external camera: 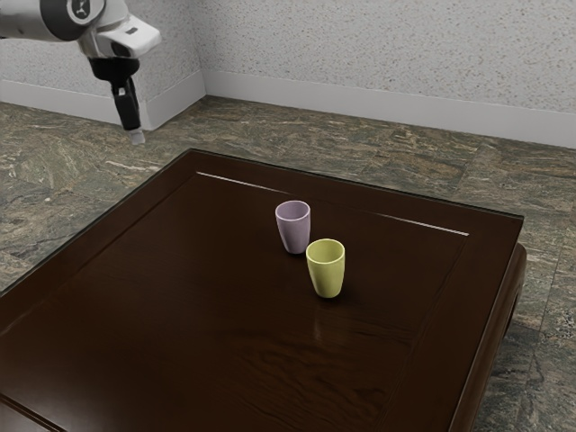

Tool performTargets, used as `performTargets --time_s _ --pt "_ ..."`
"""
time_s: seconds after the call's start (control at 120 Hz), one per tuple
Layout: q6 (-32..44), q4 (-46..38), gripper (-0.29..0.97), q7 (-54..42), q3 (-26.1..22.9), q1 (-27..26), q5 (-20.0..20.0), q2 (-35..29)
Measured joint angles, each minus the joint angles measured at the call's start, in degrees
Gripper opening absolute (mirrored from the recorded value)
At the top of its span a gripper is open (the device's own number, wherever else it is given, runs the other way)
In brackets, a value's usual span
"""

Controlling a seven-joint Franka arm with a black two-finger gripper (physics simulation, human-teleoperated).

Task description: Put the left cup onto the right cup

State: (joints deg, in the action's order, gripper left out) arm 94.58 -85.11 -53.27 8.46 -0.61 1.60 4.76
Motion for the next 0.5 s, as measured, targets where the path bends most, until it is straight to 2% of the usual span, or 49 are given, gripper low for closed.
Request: performTargets --time_s 0.133,0.5 --pt "0.0 0.0 0.68 -1.9 0.0 -1.4 -0.5 0.9" --pt "7.3 0.0 0.68 -6.1 -0.6 -2.5 -0.8 11.0"
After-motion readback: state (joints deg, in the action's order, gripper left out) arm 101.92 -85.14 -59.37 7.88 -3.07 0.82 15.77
